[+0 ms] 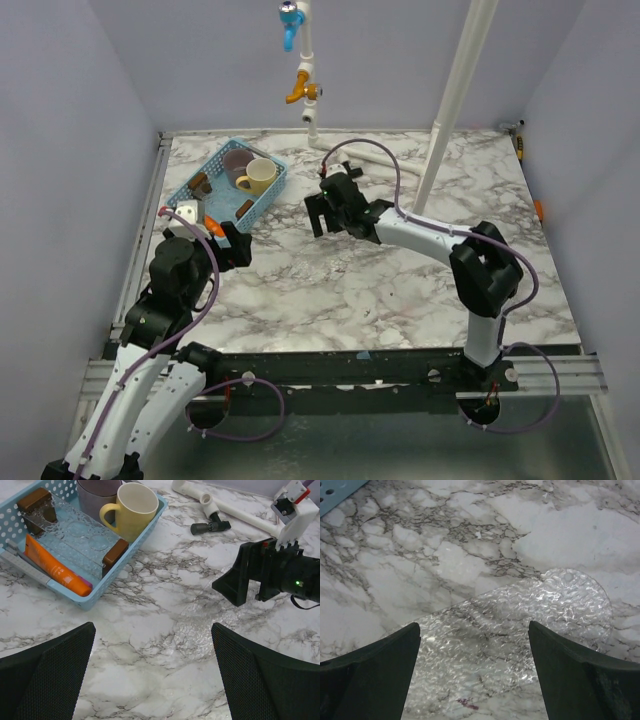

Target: Prepare toiletry sets of a toothbrush and toothpaste on the tray

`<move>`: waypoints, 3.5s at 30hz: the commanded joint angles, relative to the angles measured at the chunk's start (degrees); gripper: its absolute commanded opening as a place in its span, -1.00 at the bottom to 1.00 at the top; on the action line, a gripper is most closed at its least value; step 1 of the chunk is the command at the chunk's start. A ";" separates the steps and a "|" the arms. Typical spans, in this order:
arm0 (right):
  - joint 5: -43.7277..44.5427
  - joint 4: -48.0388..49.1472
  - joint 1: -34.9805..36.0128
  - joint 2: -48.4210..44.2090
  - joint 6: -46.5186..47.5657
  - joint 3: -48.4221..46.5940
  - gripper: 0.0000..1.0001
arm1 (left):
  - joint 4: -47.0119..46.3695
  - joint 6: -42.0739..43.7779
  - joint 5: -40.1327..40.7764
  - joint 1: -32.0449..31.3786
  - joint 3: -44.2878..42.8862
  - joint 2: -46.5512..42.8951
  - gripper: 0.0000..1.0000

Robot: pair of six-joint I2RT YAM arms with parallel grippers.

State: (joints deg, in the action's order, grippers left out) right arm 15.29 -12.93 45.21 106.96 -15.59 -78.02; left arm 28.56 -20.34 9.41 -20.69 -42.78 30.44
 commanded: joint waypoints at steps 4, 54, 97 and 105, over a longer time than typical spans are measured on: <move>-4.31 0.54 -4.35 8.22 2.15 -6.97 0.74 | 0.43 0.03 0.76 0.30 -0.36 -0.43 0.97; -5.24 3.37 -8.24 7.56 0.45 8.56 0.45 | 0.45 0.12 1.07 0.56 -0.46 -0.20 0.97; -10.81 3.17 3.54 12.33 -14.62 9.80 0.50 | 0.83 0.47 0.70 0.65 -0.28 -2.07 0.98; -10.79 4.65 4.87 10.60 -16.12 14.90 0.50 | 0.86 0.47 0.96 0.65 -0.28 -1.98 0.97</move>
State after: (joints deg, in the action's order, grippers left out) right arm 9.39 1.02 48.69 113.78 -28.27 -69.21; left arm 28.93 -20.32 9.54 -20.32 -42.78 28.82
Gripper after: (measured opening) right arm 0.747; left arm 0.987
